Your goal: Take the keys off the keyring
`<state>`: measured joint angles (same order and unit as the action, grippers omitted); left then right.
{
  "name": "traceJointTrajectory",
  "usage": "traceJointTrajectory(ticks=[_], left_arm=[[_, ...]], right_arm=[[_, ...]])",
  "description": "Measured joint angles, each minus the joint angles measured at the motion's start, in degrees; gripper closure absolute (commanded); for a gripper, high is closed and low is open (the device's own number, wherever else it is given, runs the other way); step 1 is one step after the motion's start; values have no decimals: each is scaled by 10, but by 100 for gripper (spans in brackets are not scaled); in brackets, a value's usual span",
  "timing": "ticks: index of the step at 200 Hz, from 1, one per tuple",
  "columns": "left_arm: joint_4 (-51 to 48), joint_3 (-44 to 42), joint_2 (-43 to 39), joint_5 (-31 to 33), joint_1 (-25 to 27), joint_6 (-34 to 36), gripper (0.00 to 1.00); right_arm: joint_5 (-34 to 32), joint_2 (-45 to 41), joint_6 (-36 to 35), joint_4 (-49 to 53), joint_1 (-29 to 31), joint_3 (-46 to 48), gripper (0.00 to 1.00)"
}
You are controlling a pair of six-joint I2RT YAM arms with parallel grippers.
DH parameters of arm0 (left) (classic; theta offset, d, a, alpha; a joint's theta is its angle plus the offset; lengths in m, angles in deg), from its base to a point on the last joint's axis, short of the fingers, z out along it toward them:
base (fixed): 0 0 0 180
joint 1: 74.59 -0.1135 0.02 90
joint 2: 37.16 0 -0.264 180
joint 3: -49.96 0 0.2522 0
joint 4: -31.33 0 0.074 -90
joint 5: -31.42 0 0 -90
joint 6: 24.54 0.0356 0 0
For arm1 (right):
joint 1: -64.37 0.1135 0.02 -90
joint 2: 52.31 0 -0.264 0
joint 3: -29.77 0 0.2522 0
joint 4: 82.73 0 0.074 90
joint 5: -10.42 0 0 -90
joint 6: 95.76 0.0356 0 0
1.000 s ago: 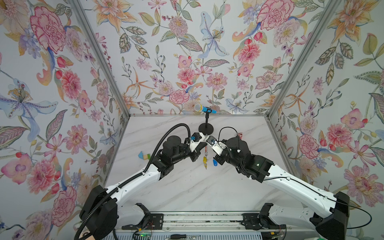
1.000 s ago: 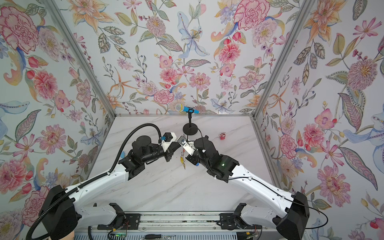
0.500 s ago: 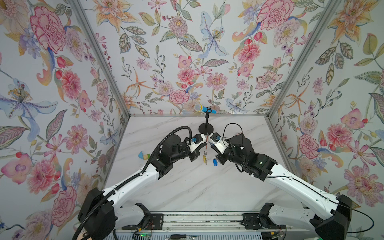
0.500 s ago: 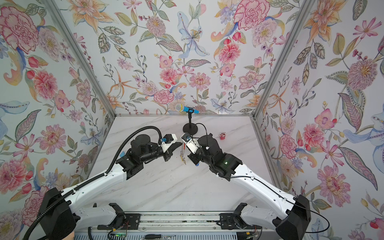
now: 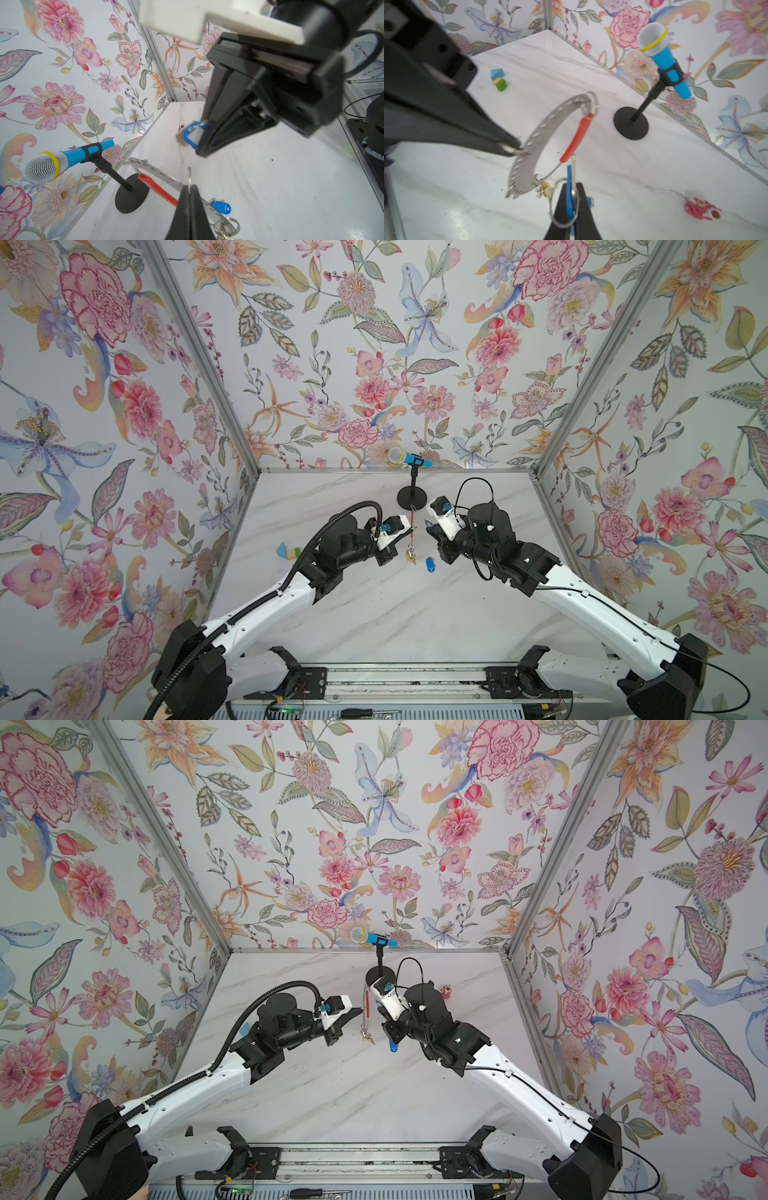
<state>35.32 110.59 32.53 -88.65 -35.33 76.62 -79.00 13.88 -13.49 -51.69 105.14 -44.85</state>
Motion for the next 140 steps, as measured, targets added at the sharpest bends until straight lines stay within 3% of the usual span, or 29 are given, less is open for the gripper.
traceJointTrajectory(ticks=[55, 140], left_arm=[[19, -21, 22, -30, 0, -21, 100], [-7, -21, 12, -21, -9, -47, 100]], right_arm=[[-15, -12, 3, -10, -7, 0, 100], [-25, -8, 32, 1, -39, 7, 100]])
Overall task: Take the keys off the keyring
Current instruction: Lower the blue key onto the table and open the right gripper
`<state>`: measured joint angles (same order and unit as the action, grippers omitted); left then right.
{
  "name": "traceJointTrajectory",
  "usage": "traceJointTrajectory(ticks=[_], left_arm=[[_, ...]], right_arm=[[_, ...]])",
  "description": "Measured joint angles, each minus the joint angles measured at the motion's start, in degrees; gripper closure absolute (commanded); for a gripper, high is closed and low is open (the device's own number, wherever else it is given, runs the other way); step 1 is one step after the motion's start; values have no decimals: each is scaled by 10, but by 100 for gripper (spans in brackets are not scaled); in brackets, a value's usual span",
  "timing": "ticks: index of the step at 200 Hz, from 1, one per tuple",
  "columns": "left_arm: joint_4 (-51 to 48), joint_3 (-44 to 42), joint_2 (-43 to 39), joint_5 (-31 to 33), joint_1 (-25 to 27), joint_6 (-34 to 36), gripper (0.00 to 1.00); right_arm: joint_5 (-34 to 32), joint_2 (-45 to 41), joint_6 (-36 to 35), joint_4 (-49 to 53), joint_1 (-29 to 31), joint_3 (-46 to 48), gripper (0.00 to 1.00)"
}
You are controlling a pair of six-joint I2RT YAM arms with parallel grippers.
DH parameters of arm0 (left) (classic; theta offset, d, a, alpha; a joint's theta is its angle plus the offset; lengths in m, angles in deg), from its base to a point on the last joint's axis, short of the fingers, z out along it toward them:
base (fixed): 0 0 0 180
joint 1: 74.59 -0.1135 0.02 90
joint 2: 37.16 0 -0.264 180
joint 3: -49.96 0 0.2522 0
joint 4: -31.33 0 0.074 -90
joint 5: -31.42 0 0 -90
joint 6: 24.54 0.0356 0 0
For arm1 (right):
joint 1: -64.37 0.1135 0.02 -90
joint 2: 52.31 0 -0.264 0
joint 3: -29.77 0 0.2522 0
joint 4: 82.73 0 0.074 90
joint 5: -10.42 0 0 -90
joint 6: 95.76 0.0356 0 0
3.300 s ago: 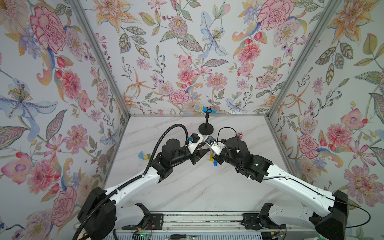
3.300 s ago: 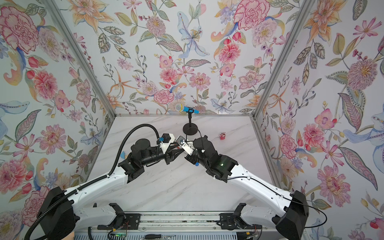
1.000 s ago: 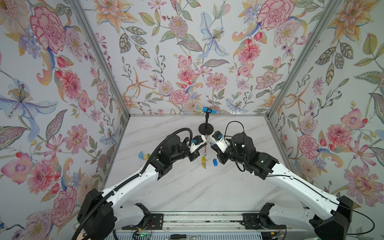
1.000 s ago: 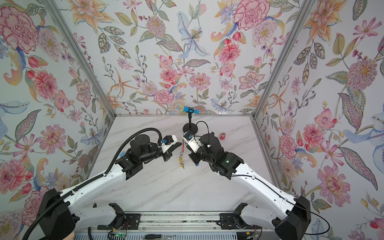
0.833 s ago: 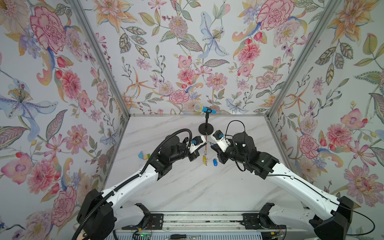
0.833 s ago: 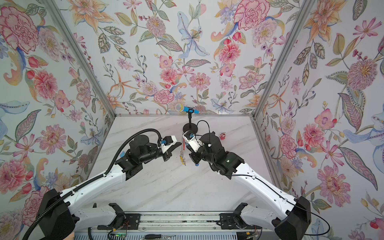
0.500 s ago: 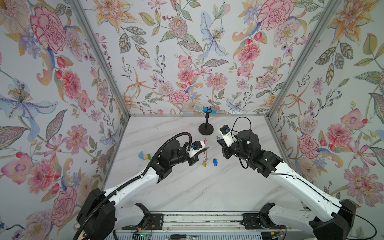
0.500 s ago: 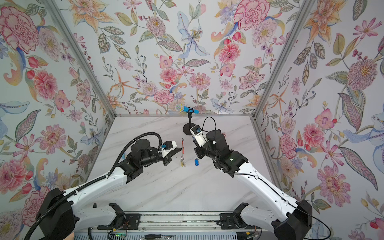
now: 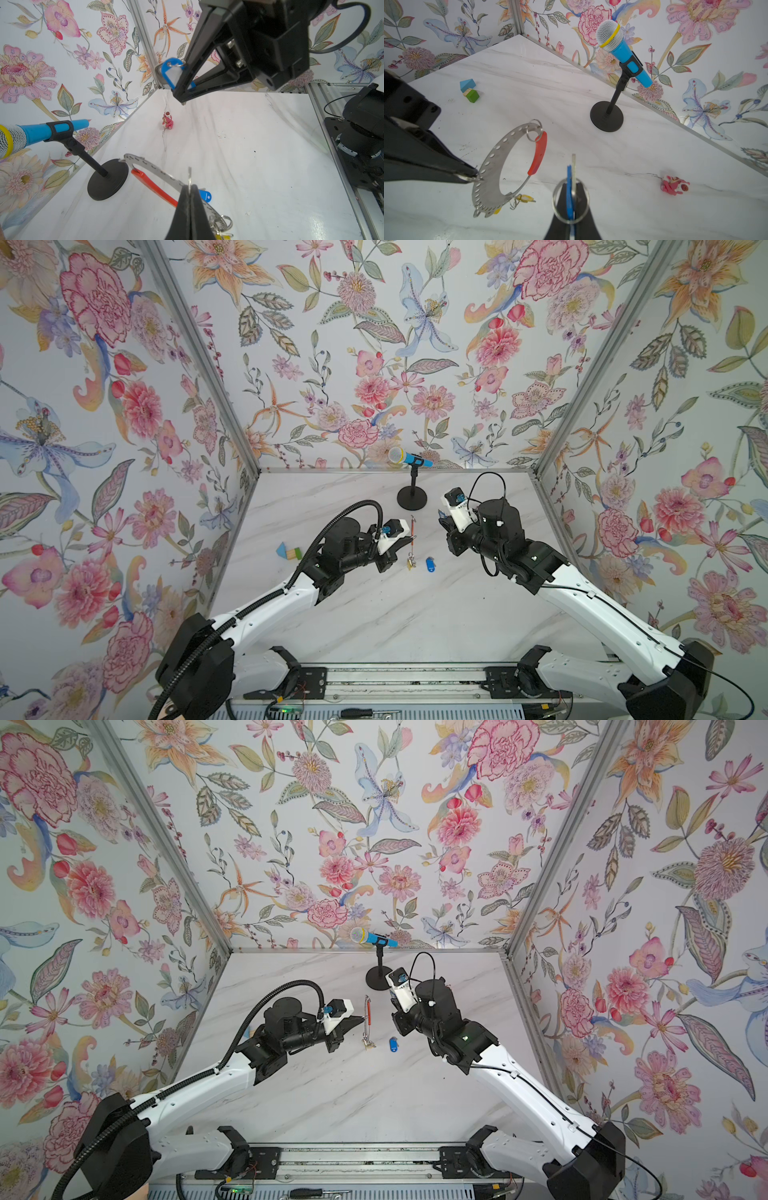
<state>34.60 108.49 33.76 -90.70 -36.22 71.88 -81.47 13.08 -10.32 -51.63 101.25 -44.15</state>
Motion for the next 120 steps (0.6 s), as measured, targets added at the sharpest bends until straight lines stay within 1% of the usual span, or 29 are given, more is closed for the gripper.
traceJointTrajectory(ticks=[29, 79, 120], left_arm=[[-31, 0, -29, 9, -18, 0, 100], [-75, 0, -56, 9, -47, 2, 100], [-85, 0, -61, 9, -54, 2, 100]], right_arm=[[8, 27, 31, 0, -29, 35, 100], [42, 126, 92, -22, -39, 116, 100], [59, 209, 124, -51, -43, 130, 99]])
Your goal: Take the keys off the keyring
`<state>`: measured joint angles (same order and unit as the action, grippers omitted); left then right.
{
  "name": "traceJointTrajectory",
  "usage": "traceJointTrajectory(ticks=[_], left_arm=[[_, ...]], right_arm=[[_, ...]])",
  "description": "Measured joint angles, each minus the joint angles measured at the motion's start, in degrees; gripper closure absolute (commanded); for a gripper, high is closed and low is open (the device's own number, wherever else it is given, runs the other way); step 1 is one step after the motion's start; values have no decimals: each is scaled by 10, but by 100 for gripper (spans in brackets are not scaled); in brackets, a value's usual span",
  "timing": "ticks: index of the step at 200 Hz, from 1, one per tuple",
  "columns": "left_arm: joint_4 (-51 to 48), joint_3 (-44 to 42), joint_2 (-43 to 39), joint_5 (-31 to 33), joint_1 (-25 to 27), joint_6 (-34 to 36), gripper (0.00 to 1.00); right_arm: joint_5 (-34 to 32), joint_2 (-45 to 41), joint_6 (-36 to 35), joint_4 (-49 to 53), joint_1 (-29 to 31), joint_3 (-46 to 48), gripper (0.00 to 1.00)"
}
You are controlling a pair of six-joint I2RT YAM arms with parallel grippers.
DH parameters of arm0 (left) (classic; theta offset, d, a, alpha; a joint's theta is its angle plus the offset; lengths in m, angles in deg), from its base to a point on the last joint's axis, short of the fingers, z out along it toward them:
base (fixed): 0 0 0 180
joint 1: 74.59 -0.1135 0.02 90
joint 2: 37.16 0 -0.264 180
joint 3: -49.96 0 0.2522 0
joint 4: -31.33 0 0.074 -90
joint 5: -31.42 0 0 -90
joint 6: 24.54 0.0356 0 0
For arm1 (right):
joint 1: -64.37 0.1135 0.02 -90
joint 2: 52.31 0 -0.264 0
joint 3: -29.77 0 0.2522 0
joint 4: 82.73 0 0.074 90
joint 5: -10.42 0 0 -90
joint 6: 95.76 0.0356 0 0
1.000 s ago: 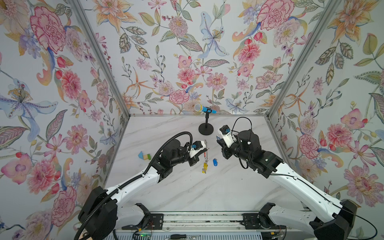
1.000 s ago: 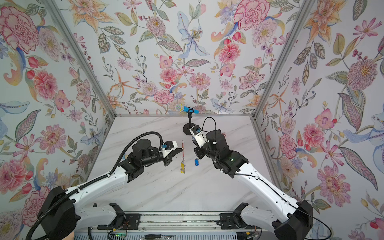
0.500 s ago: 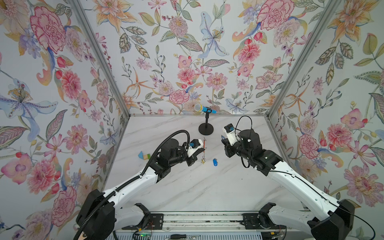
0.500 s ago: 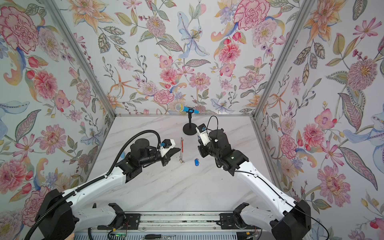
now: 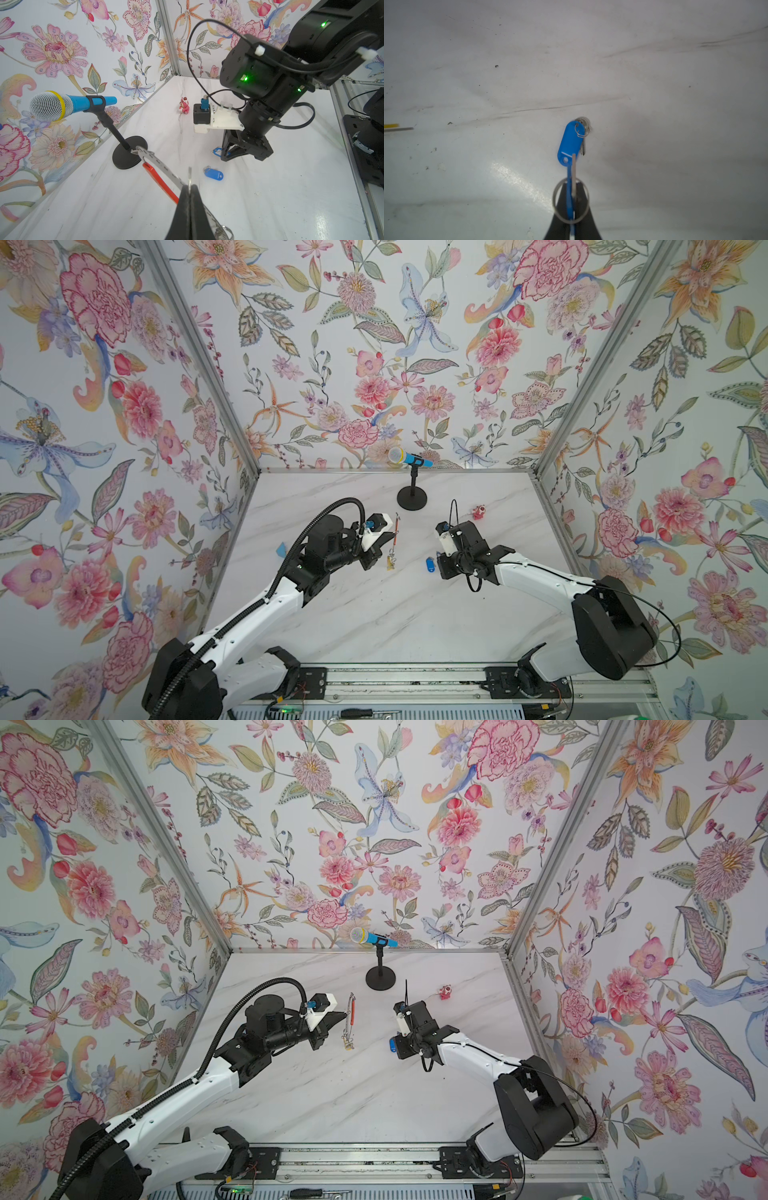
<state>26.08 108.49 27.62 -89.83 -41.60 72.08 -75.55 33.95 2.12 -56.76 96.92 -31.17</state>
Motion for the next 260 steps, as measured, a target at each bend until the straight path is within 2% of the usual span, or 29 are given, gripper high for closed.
traceJointTrajectory(ticks=[41, 103, 137, 189, 217, 260], left_arm=[[0, 0, -4, 0, -4, -3, 100], [6, -24, -4, 3, -19, -30, 100], [8, -45, 0, 21, -32, -59, 100], [31, -74, 52, 47, -45, -115, 100], [31, -81, 84, 52, -56, -132, 99], [37, -90, 98, 76, -84, -160, 89]], right_arm=[[0, 51, 11, -14, -8, 0, 93], [-9, 71, 13, -18, -19, -1, 68], [-5, 28, 8, -7, -19, -1, 55], [30, -79, -8, 7, -30, -8, 38], [54, -103, -12, 9, -31, -9, 35], [77, -109, -14, 13, -43, -15, 31]])
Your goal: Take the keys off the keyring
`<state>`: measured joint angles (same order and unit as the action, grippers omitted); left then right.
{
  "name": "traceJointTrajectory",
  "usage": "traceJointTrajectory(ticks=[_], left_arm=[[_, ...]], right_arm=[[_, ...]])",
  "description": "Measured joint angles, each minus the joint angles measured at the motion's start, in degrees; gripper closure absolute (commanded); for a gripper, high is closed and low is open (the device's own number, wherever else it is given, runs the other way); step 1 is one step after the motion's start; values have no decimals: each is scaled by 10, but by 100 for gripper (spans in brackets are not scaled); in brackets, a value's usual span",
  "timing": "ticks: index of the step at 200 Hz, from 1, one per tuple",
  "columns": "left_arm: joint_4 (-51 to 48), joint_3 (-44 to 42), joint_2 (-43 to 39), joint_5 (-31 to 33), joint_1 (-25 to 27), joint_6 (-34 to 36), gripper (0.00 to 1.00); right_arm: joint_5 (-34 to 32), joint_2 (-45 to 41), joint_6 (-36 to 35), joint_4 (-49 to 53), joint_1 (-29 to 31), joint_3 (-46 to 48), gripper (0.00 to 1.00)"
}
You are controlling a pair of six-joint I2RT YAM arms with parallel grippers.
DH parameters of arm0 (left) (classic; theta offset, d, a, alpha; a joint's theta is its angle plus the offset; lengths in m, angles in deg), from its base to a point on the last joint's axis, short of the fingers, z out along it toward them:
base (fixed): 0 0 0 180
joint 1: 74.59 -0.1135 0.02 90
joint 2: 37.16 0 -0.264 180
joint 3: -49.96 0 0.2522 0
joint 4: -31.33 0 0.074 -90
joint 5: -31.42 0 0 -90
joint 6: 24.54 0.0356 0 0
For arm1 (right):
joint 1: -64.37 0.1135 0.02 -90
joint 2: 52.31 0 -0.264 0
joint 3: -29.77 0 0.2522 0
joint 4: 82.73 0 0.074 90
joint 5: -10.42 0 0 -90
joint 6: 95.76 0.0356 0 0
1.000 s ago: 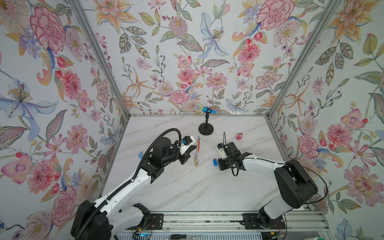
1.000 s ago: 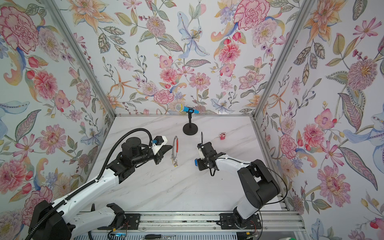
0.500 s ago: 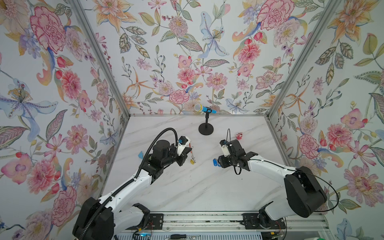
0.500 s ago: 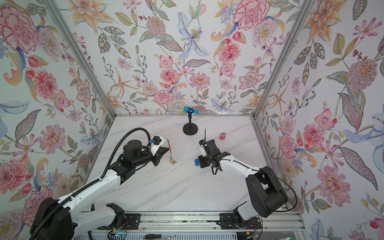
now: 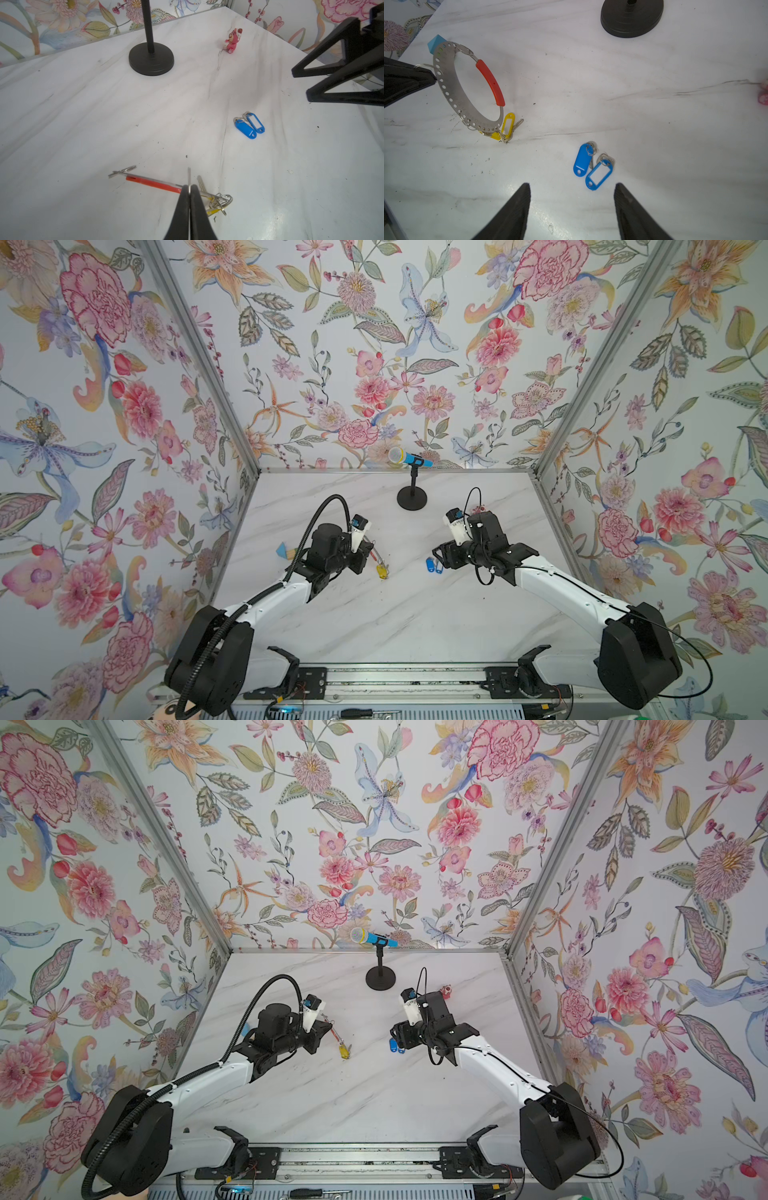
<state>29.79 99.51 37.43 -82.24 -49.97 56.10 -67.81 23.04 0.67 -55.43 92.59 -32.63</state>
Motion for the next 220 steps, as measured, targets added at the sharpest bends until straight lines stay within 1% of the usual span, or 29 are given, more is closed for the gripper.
traceJointTrajectory(ticks=[39, 54, 70, 89, 107, 117, 121, 132, 135, 138, 149, 157, 170, 180, 198, 220], left_arm=[[11, -10, 0, 17, -18, -19, 83], [13, -22, -1, 24, -19, -23, 78], [11, -37, -7, 37, -21, -31, 75], [6, -55, -22, 58, -23, -37, 71], [3, -68, -35, 75, -25, -44, 62], [2, -75, -42, 81, -25, -51, 53], [1, -78, -45, 83, -25, -50, 48], [-6, -81, -55, 91, -26, -49, 39], [-7, -81, -58, 92, -26, -52, 37], [-9, -81, -61, 94, -26, -51, 35], [-12, -81, -74, 104, -30, -49, 26], [-13, -80, -82, 114, -37, -43, 22], [-16, -75, -85, 141, -50, -33, 18], [-12, -68, -78, 175, -63, -20, 14], [12, -62, -54, 219, -85, -10, 12], [69, -61, -16, 271, -108, 24, 9]], right_arm=[[10, 0, -2, 2, -10, 0, 31], [14, 0, -2, 2, -13, 0, 30], [17, 0, -2, 2, -17, 0, 30], [21, -2, -2, 2, -23, 0, 26], [26, -8, -2, -4, -29, 5, 21], [29, -16, -4, -9, -33, 13, 18], [29, -19, -3, -12, -35, 16, 12], [30, -28, -3, -16, -43, 27, 6], [31, -31, -4, -17, -46, 30, 2], [31, -33, -5, -19, -49, 33, 0], [30, -46, -5, -28, -66, 49, 1], [28, -56, -6, -38, -84, 63, 1], [19, -65, -6, -57, -114, 84, 1], [1, -67, -8, -84, -137, 105, 1], [-28, -66, -13, -147, -175, 151, 1], [-50, -52, -28, -211, -219, 184, 1]])
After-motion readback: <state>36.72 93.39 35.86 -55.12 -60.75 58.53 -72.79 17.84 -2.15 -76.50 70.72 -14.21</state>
